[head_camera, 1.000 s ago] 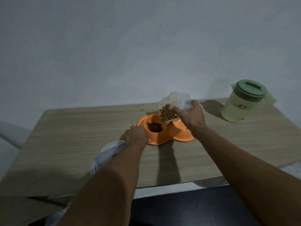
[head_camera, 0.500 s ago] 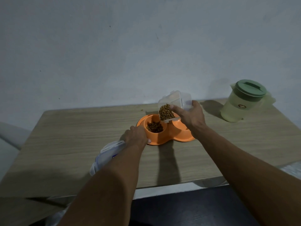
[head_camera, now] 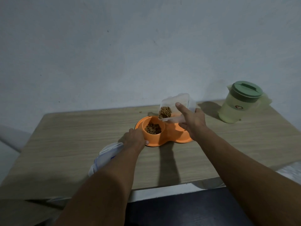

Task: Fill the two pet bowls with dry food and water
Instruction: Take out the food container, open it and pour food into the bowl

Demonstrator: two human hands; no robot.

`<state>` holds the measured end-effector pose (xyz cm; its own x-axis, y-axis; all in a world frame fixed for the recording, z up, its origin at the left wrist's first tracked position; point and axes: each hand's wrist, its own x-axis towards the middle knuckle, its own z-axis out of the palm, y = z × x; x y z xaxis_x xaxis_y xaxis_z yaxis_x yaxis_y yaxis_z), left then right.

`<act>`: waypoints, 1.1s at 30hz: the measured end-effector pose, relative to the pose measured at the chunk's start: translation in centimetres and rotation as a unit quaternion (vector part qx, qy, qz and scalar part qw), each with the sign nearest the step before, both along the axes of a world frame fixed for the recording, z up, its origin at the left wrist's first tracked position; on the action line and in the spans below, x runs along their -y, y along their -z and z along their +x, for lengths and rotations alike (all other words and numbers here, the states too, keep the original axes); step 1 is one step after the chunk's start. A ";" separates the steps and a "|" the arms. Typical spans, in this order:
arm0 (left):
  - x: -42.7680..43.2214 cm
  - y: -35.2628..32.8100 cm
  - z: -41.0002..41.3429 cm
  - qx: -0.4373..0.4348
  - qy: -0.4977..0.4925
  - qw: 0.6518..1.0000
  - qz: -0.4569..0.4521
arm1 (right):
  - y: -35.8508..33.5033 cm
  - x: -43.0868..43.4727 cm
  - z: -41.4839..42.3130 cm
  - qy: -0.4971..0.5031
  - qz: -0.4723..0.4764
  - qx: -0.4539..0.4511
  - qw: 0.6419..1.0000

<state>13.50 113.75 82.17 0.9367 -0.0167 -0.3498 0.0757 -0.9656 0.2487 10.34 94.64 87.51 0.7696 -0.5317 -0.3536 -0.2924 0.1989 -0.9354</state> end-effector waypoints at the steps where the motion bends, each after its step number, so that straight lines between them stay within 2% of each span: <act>1: -0.2 -0.1 -0.1 0.003 -0.002 1.000 -0.008 | 0.0 0.1 -0.1 0.007 0.030 -0.002 1.000; 3: -0.4 -0.5 0.0 0.010 -0.012 0.999 -0.029 | 0.0 0.3 -0.2 0.022 0.076 -0.009 0.997; 6: -0.2 -1.9 -0.2 0.084 -0.068 0.993 -0.057 | 0.1 0.3 -0.2 0.022 0.134 -0.022 0.990; 8: 0.5 -2.9 0.1 0.106 -0.134 0.977 -0.130 | 0.1 0.1 -0.1 0.011 0.165 -0.031 0.986; 10: 1.4 -3.9 1.0 0.090 -0.200 0.939 -0.265 | 0.0 -0.1 -0.2 -0.007 0.177 -0.052 0.983; 13: 2.5 -5.3 1.8 -0.016 -0.274 0.830 -0.486 | -0.1 -0.3 -0.2 -0.042 0.191 -0.072 0.978; 15: 2.8 -6.1 1.9 -0.101 -0.269 0.783 -0.552 | -0.3 -0.5 -0.2 -0.066 0.191 -0.074 0.977; 16: 2.8 -6.3 2.0 -0.125 -0.257 0.773 -0.567 | -0.4 -0.6 -0.1 -0.074 0.186 -0.074 0.977; 18: 2.5 -6.4 2.6 -0.129 -0.247 0.772 -0.572 | -0.6 -0.7 0.0 -0.081 0.174 -0.081 0.978; 21: 2.0 -6.5 3.1 -0.068 -0.274 0.785 -0.551 | -0.8 -1.0 0.5 -0.090 0.107 -0.105 0.985; 24: 1.4 -7.2 3.3 0.039 -0.271 0.831 -0.484 | -0.8 -2.3 1.0 -0.102 0.070 -0.118 0.985; 27: 0.7 -8.3 2.9 0.093 -0.254 0.850 -0.452 | -0.7 -3.7 1.8 -0.096 0.071 -0.107 0.987; 33: -3.9 -7.2 3.6 0.069 -0.317 0.817 -0.477 | -0.9 -7.4 3.5 -0.101 0.035 -0.070 0.992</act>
<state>17.07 117.62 89.34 0.8924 0.2826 -0.3517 0.3933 -0.1052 0.9134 13.82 102.04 88.38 0.7994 -0.3414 -0.4944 -0.4583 0.1856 -0.8692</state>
